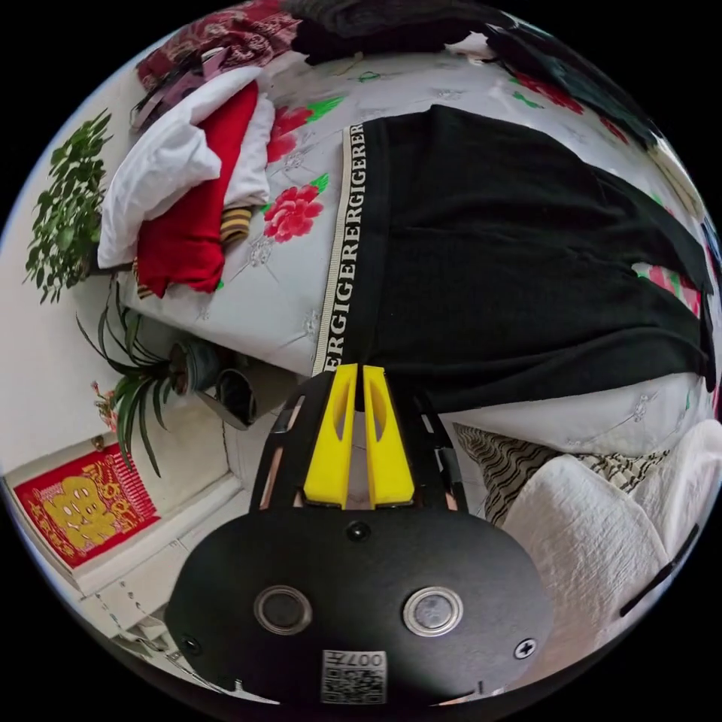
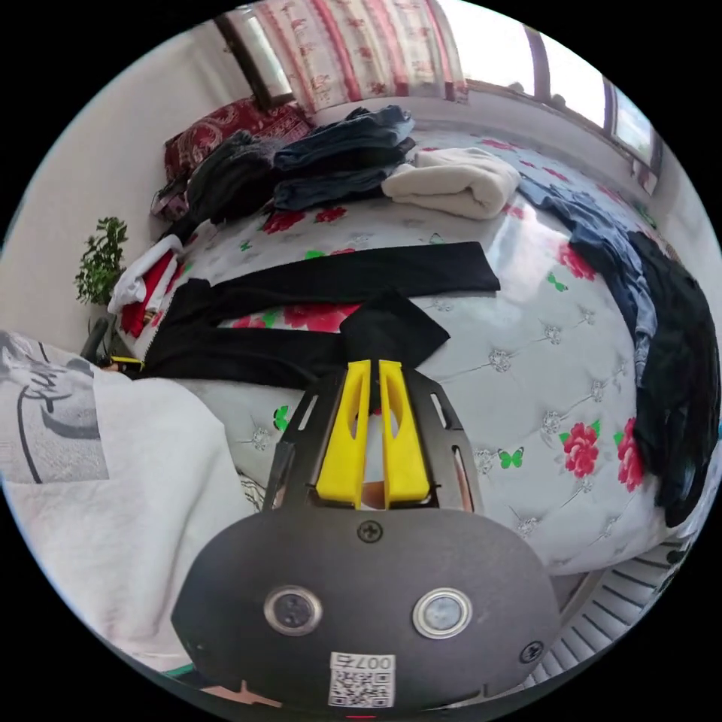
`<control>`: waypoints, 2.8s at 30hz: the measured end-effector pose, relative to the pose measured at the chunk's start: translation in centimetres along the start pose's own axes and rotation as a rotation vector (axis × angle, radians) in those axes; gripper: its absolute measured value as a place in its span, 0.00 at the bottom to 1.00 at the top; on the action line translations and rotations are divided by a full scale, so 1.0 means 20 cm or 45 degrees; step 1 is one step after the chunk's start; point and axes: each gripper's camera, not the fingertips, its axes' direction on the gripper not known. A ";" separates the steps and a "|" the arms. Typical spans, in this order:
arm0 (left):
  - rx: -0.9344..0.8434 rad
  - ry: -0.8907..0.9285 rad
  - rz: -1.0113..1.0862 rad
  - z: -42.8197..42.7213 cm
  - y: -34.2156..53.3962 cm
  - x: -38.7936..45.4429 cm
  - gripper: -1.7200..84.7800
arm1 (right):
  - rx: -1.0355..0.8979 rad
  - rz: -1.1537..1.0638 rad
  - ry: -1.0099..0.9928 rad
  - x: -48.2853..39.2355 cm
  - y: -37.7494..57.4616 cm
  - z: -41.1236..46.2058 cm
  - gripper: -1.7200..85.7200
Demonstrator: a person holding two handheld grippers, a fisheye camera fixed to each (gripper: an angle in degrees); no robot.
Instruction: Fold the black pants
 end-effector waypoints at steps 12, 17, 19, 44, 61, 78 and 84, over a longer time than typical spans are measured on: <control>0.169 0.078 -0.183 -0.23 0.03 0.03 0.01 | -0.326 -0.022 0.127 0.16 -0.52 0.57 0.02; -0.003 0.018 -0.084 -0.12 -0.06 0.17 0.01 | -0.319 0.028 0.176 0.36 -0.45 0.48 0.02; -0.115 -0.022 -0.054 -0.01 -0.03 0.21 0.01 | -0.321 0.164 0.375 0.52 -0.37 0.40 0.02; 0.286 0.085 0.188 -0.21 -0.68 0.05 0.06 | -0.438 -0.100 0.117 0.41 -1.34 0.53 0.10; 0.267 0.229 0.301 -0.12 -0.75 -0.20 0.01 | -0.093 0.012 0.045 0.50 -1.34 0.13 0.02; 0.295 0.402 0.184 -0.02 0.31 -0.37 0.01 | -0.124 0.111 0.001 0.53 -0.12 -0.32 0.02; 0.151 0.403 0.162 0.20 0.33 -0.29 0.01 | -0.152 0.272 -0.083 0.59 0.05 -0.27 0.03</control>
